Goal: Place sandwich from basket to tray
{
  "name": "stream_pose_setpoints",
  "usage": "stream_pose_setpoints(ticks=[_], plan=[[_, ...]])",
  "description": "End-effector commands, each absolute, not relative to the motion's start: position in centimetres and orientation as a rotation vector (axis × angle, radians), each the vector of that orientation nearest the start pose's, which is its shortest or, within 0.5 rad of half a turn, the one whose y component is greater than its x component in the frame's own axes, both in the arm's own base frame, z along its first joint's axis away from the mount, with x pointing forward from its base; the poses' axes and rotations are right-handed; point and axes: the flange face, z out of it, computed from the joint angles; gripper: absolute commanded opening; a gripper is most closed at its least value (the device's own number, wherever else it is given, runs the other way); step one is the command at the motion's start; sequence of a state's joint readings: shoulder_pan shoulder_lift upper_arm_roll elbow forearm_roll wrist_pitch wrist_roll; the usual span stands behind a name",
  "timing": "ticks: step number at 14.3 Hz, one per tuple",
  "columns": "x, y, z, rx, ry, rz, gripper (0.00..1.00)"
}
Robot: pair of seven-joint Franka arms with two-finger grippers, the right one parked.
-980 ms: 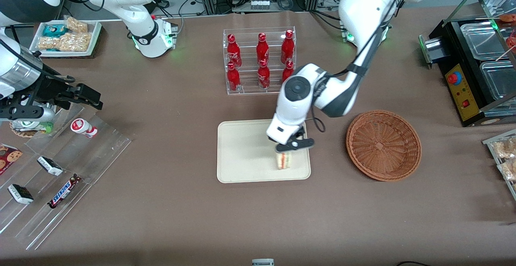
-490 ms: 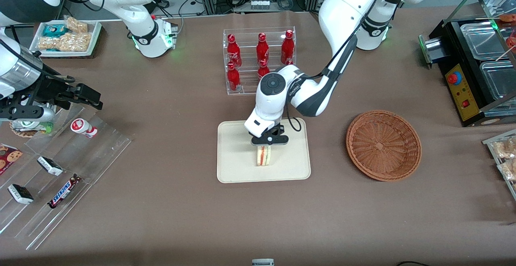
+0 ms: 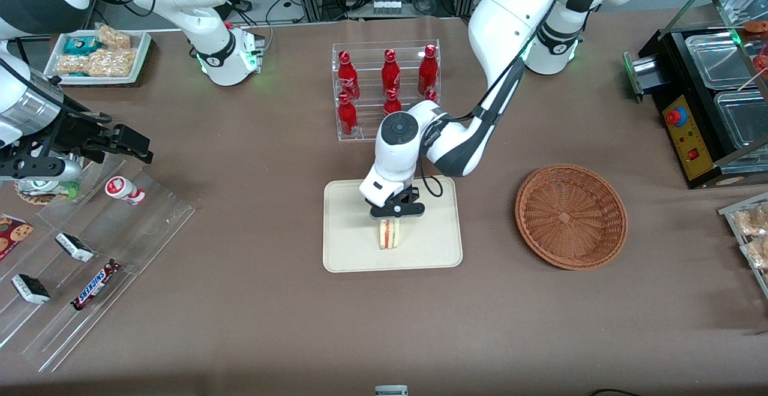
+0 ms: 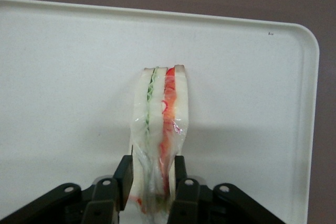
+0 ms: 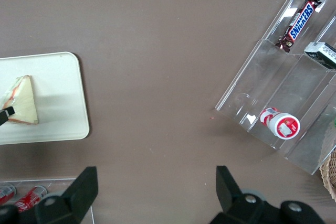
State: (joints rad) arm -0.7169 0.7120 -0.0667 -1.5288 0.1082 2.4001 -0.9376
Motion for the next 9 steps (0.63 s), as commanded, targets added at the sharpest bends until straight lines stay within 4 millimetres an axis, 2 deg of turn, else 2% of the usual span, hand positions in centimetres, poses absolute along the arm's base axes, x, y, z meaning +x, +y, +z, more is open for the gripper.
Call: stream_pose_setpoints(ticks=[1,4,6,7,9], plan=[[53.1,-49.5,30.5,-3.214,-0.236,-0.254,1.00],[52.7,-47.8,37.7,-3.174,-0.231,-0.256,1.00],[53.6,-44.3,42.3,-3.138,-0.306,-0.239,1.00],[54.0,-42.7,43.7,-3.124,-0.338,-0.230,1.00],[56.0,-37.9,45.1,-3.081,-0.389,-0.176,1.00]])
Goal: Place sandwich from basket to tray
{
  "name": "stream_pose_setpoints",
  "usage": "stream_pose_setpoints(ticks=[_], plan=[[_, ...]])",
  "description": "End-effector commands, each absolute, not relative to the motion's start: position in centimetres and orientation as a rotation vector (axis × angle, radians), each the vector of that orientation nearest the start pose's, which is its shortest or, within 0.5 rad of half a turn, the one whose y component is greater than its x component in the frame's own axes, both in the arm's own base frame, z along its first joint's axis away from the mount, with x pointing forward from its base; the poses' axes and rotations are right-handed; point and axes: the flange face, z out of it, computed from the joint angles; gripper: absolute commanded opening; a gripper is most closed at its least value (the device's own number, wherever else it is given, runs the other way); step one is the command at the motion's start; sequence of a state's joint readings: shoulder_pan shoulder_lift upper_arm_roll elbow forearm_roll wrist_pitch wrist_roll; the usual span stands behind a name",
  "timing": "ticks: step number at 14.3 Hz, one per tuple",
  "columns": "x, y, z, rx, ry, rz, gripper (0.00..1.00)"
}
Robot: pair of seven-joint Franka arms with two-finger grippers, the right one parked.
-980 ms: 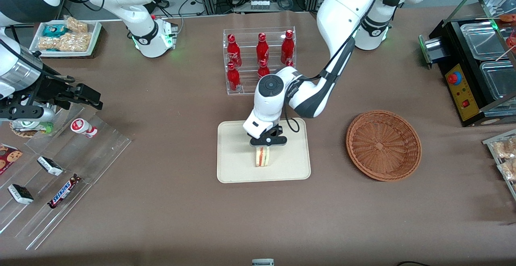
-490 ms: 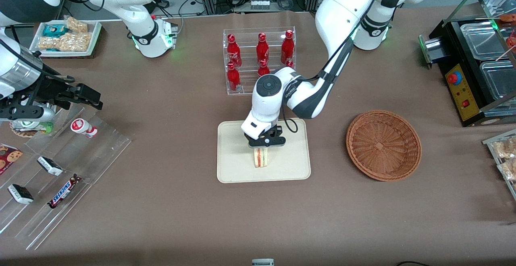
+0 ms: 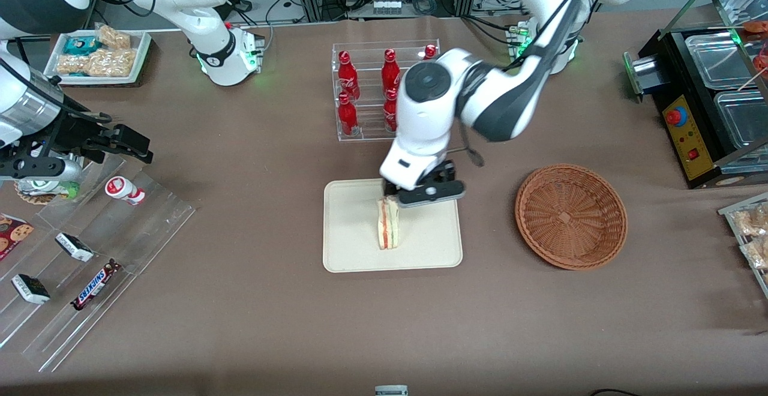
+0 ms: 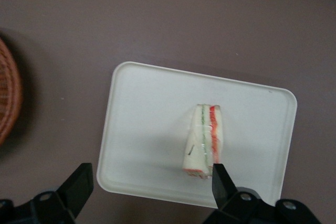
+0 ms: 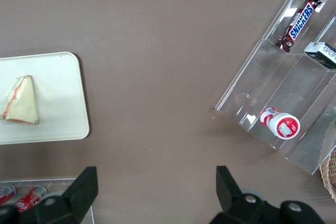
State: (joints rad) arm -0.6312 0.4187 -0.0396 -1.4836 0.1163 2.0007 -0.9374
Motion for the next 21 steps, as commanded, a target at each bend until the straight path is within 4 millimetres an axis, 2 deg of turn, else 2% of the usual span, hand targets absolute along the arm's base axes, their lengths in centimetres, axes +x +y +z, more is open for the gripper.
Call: stream_pose_setpoints(ticks=[1,3,6,9,12,16,17,19,21], plan=[[56.4,-35.9,45.4,-3.072,-0.353,-0.134,1.00],[58.0,-29.3,46.3,-3.063,-0.326,-0.094,1.00],[58.0,-20.9,47.6,-3.083,-0.273,-0.036,1.00],[56.9,-14.1,48.6,-3.080,-0.206,-0.019,1.00],[55.2,-9.0,50.1,-3.079,-0.103,-0.001,1.00],[54.0,-5.4,54.4,-3.103,0.145,0.073,1.00],[53.9,-4.8,56.1,-3.109,0.230,0.081,1.00],[53.8,-4.1,58.9,-3.101,0.348,0.080,1.00],[53.9,-3.8,60.2,-3.099,0.350,0.061,1.00]])
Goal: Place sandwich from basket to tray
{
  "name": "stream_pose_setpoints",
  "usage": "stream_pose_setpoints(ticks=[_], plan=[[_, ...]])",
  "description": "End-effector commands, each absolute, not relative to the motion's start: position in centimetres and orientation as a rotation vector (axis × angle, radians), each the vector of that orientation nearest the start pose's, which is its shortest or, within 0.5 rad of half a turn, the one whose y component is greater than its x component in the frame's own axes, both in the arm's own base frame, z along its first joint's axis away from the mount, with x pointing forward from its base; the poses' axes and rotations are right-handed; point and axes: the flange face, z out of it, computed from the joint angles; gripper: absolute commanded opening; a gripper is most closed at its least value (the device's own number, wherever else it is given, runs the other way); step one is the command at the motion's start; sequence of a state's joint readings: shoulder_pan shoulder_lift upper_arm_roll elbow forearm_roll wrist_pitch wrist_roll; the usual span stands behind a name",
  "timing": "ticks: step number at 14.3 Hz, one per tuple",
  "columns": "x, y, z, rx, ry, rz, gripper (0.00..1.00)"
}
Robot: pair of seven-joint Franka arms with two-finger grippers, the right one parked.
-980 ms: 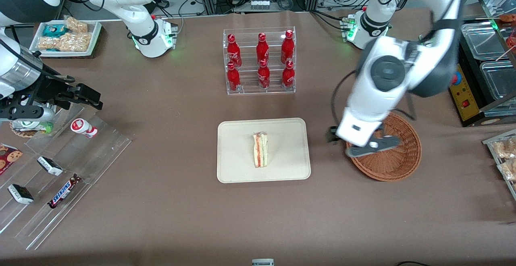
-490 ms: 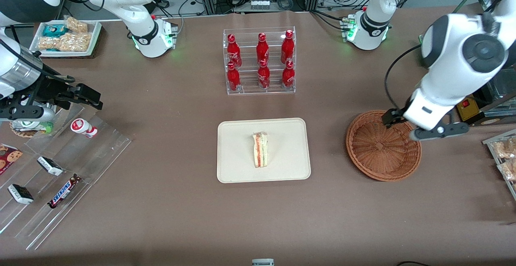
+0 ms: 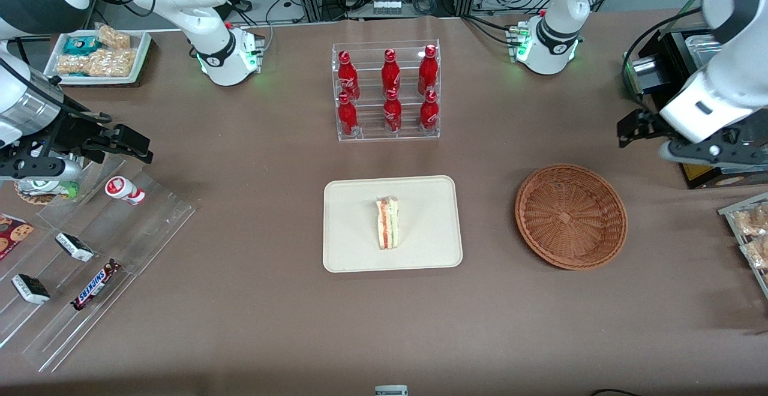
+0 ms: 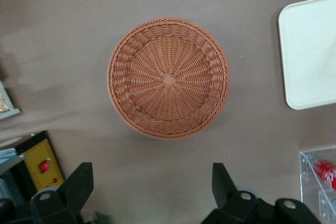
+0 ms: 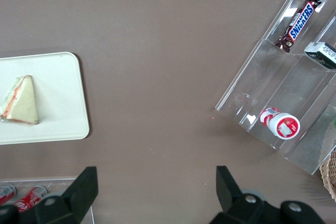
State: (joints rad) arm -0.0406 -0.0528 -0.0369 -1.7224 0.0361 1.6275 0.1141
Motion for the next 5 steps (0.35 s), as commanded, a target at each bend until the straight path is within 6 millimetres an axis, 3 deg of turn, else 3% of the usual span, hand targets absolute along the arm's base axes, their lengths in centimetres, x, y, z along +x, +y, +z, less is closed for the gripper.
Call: stream_pose_setpoints(ticks=[1,5], plan=[[53.92,-3.81,60.05,-3.099,0.350,0.049,1.00],[53.98,-3.83,59.67,-3.101,0.350,0.061,1.00]])
